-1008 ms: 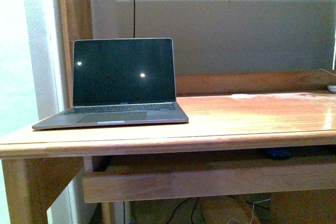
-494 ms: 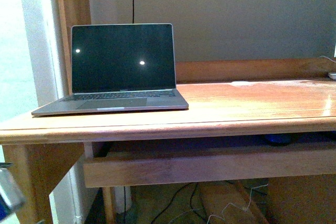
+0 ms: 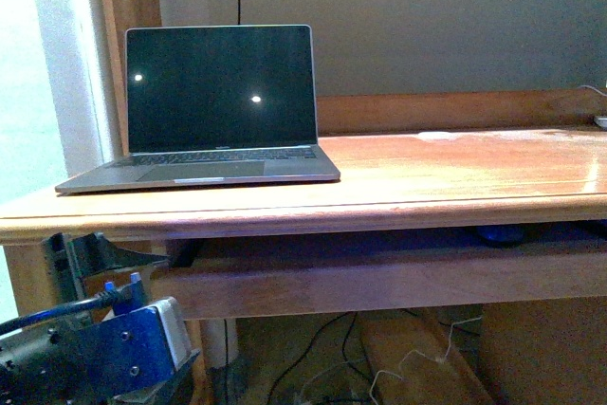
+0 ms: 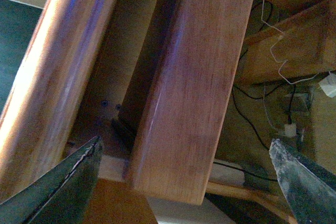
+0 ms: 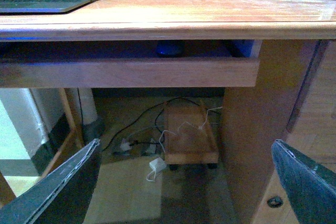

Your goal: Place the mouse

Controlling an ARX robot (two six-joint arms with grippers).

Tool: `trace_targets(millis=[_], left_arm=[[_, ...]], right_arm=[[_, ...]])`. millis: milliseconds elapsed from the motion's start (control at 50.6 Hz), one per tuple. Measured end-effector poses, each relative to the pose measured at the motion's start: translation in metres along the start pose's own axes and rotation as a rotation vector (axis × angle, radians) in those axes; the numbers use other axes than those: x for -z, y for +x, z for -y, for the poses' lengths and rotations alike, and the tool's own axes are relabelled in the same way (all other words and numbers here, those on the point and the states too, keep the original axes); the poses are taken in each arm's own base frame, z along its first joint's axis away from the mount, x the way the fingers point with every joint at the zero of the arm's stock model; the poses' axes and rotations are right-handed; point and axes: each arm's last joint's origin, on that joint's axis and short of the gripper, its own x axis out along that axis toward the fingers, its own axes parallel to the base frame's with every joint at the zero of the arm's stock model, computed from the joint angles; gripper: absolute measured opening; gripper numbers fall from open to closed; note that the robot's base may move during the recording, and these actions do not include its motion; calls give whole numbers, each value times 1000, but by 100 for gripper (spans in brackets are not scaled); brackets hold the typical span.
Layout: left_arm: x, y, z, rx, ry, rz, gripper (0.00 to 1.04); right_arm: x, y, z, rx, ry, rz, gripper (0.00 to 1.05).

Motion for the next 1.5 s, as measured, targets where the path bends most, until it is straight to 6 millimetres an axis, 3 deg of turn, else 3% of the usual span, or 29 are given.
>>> trace_targets(millis=[395,613,831,1028,1167,1364,1463,1503], left_arm=[[21,42,9,14,8,51,97],[12,39,3,177,-105,-22,97],[-21,-8,-19,568,-476,-36,97],[-48,-45,-24,621,-814,-4,97],[-71,-65,-38,524,-1081,-27,97],[-105,-96,-87,255,-1355,25,97],[-116,-120,-91,153,-1499,-9,97],[-122,-131,-87,28,-1503,-40,94]], right_arm=[[0,0,0,0,0,0,97],[0,0,0,0,0,0,97],[0,0,0,0,0,0,97],[0,0,0,0,0,0,97],[0,0,0,0,0,0,97],[0,0,0,0,0,0,97],[0,0,0,0,0,0,97],[0,0,0,0,0,0,97]])
